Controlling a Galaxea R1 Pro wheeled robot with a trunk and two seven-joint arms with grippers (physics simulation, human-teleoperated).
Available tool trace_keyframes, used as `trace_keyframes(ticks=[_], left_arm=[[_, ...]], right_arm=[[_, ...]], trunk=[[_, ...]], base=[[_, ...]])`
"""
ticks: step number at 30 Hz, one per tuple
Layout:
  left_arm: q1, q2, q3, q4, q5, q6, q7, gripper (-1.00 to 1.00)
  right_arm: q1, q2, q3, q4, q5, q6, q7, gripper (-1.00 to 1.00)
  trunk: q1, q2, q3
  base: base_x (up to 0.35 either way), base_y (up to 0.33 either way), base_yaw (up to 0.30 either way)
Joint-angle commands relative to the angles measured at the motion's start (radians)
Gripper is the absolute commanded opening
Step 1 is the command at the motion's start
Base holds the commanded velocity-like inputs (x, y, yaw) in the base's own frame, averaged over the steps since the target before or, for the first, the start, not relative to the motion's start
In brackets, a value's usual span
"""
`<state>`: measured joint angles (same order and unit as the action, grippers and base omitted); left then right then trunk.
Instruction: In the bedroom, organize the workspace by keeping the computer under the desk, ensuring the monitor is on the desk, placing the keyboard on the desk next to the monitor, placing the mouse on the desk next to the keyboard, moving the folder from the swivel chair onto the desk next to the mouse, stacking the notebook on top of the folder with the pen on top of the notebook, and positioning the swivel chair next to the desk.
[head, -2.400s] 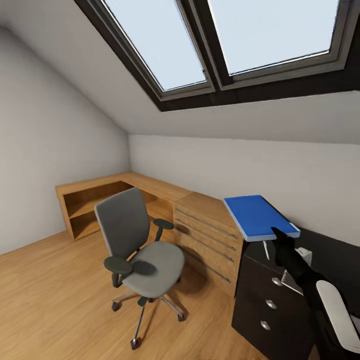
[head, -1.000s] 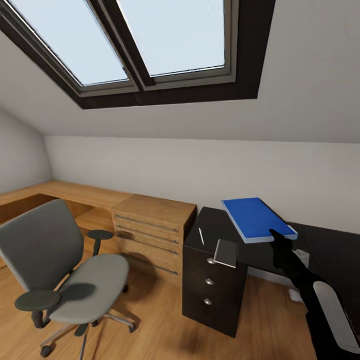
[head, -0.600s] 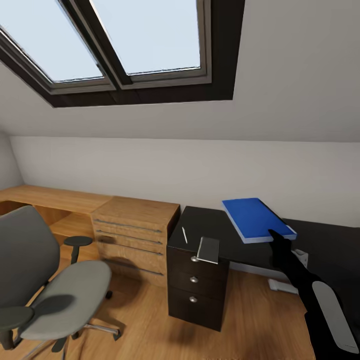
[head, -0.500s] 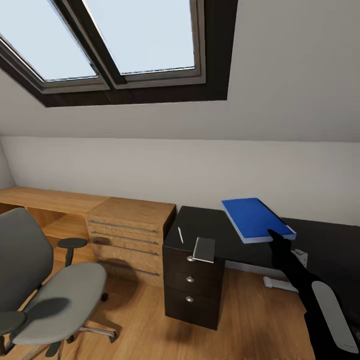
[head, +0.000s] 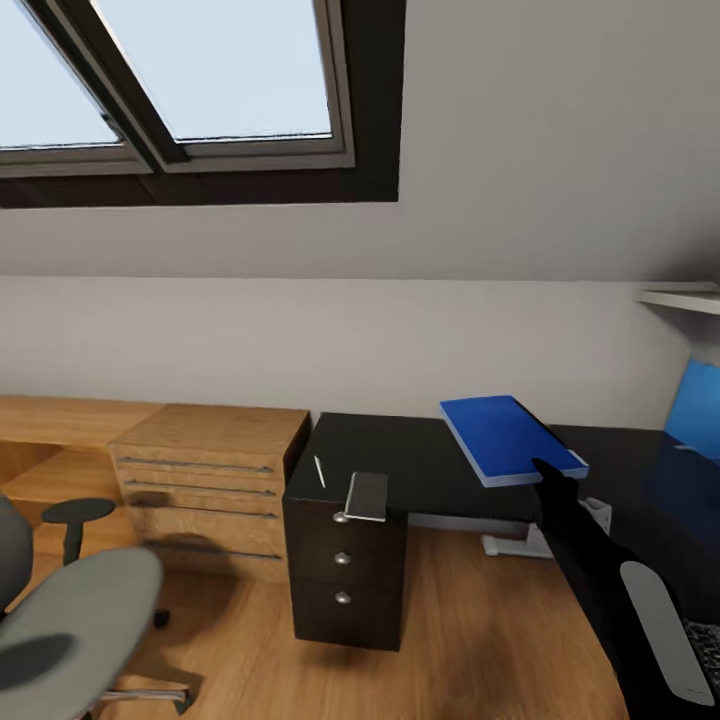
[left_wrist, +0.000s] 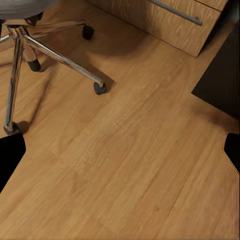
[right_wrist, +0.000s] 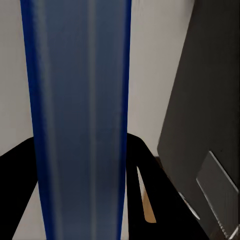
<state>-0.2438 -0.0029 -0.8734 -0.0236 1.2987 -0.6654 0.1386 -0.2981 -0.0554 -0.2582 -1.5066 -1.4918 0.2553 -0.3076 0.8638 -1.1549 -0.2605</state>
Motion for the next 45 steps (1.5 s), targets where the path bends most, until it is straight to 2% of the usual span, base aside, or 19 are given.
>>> trace_keyframes(ticks=[1, 25, 30, 36, 42, 45], left_arm=[[0.0, 0.0, -0.009, -0.001, -0.001, -0.002, 0.01, 1.0], [0.0, 0.0, -0.009, -0.001, 0.0, -0.003, 0.012, 1.0], [0.0, 0.0, -0.009, -0.001, 0.0, -0.003, 0.012, 1.0], [0.0, 0.0, -0.009, -0.001, 0.0, -0.003, 0.012, 1.0], [0.0, 0.0, -0.009, -0.001, 0.0, -0.003, 0.012, 1.0], [0.0, 0.0, -0.009, -0.001, -0.001, -0.002, 0.01, 1.0]], right_arm=[[-0.001, 0.0, -0.001, -0.001, -0.007, 0.004, -0.007, -1.0], [-0.001, 0.002, 0.011, -0.001, -0.007, 0.004, -0.007, -1.0], [-0.001, 0.002, 0.017, -0.004, -0.008, 0.006, -0.005, -1.0], [-0.001, 0.001, 0.055, -0.006, -0.009, 0.011, 0.002, -1.0], [-0.001, 0.001, 0.055, -0.006, -0.011, 0.012, 0.004, -1.0], [-0.001, 0.002, 0.056, -0.005, -0.014, 0.012, 0.055, -1.0]], trunk=[[0.0, -0.001, -0.001], [0.0, -0.001, -0.001], [0.0, -0.001, -0.001], [0.0, -0.001, -0.001], [0.0, -0.001, -0.001], [0.0, -0.001, -0.001]], base=[[0.0, 0.0, -0.295], [0.0, 0.0, -0.291], [0.0, 0.0, -0.095], [0.0, 0.0, -0.007], [0.0, 0.0, 0.0], [0.0, 0.0, 0.0]])
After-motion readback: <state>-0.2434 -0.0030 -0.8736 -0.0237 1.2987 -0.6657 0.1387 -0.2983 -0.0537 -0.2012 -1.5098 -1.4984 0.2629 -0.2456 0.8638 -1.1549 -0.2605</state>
